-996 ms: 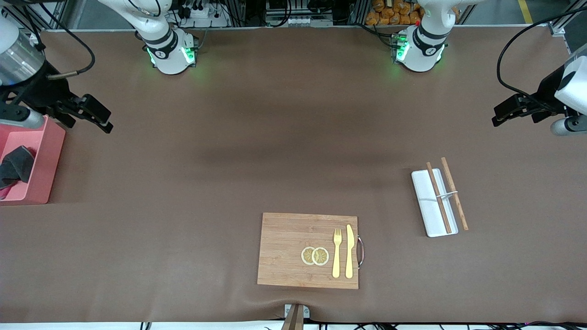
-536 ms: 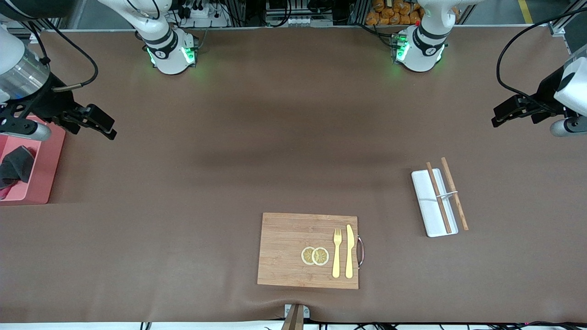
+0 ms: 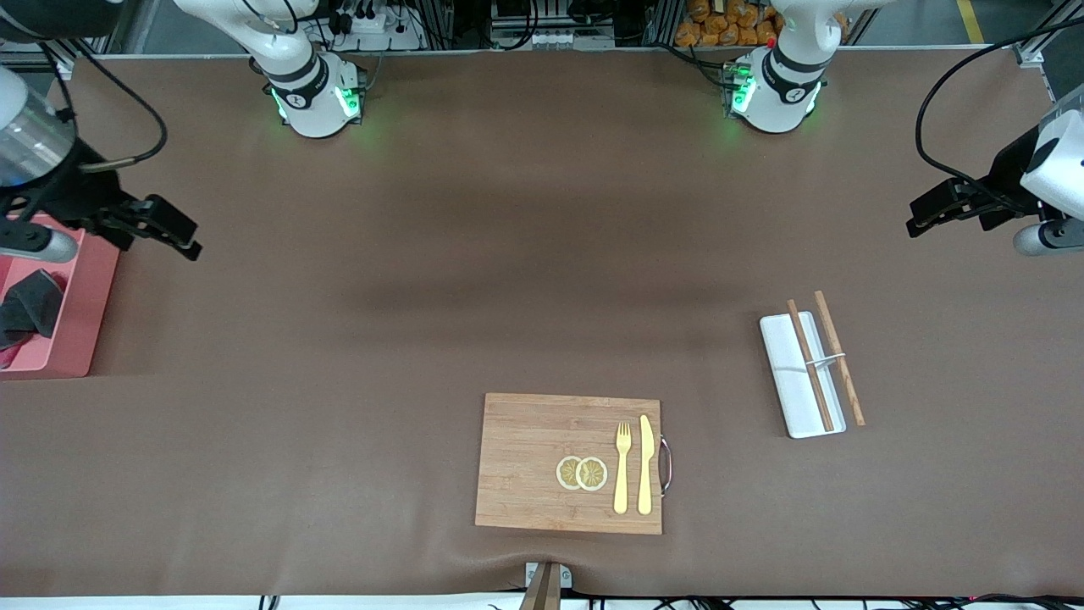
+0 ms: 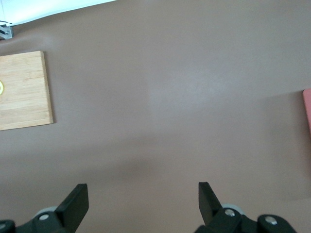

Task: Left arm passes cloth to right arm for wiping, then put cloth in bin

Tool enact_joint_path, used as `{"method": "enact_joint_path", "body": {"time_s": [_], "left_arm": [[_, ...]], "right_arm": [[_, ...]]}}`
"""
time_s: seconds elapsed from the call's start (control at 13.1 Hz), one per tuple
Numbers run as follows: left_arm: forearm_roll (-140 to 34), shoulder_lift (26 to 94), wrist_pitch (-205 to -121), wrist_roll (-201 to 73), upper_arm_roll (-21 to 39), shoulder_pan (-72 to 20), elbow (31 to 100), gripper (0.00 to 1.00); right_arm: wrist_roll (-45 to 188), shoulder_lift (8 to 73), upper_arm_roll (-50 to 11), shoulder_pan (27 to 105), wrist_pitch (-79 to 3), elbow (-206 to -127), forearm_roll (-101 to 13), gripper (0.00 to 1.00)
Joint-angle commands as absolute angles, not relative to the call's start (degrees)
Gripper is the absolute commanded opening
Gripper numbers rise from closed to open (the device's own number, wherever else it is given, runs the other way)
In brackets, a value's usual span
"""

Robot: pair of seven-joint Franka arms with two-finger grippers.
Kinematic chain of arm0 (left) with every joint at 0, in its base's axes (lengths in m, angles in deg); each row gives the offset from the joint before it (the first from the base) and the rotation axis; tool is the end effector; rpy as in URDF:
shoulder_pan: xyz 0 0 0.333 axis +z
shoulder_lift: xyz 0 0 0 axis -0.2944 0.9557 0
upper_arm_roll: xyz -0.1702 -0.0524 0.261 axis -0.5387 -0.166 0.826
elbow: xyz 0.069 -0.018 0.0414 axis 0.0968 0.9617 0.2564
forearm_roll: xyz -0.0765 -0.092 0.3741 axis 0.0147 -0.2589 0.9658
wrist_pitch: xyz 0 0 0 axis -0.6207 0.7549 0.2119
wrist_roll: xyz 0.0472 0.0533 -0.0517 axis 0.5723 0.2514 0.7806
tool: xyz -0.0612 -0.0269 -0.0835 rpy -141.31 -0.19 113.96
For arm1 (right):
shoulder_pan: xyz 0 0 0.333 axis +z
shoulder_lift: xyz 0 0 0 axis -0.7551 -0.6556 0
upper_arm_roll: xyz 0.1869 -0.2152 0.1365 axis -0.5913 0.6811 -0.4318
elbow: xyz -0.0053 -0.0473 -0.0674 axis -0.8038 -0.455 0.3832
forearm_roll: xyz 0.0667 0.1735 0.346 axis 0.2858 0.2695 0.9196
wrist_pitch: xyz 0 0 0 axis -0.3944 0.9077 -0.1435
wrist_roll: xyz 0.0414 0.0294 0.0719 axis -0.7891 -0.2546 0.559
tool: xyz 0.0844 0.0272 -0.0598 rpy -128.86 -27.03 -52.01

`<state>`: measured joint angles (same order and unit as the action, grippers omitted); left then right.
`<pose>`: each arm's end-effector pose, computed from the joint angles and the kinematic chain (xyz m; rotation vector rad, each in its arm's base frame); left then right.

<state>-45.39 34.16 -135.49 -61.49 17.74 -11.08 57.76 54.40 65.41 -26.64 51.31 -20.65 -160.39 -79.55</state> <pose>0.5514 -0.0343 0.6143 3.1154 0.1562 -0.0458 0.5609 0.0401 0.6232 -3.0838 0.2347 -0.1556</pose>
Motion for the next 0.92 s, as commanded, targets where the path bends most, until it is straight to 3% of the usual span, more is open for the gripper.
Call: {"method": "enact_joint_path", "body": {"time_s": [0.0,0.84], "left_arm": [[-46.12,33.96,-135.97,-62.67,17.73,-10.80,57.96,1.00],[-45.94,34.05,-135.71,-63.19,17.73,-10.80,57.35,1.00]], "right_arm": [[63.01,64.33,-23.91,48.71,-21.31,-159.09,-79.65,1.00],[67.35,63.10,-23.73,48.15,-21.75,-155.14,-81.50,1.00]]}}
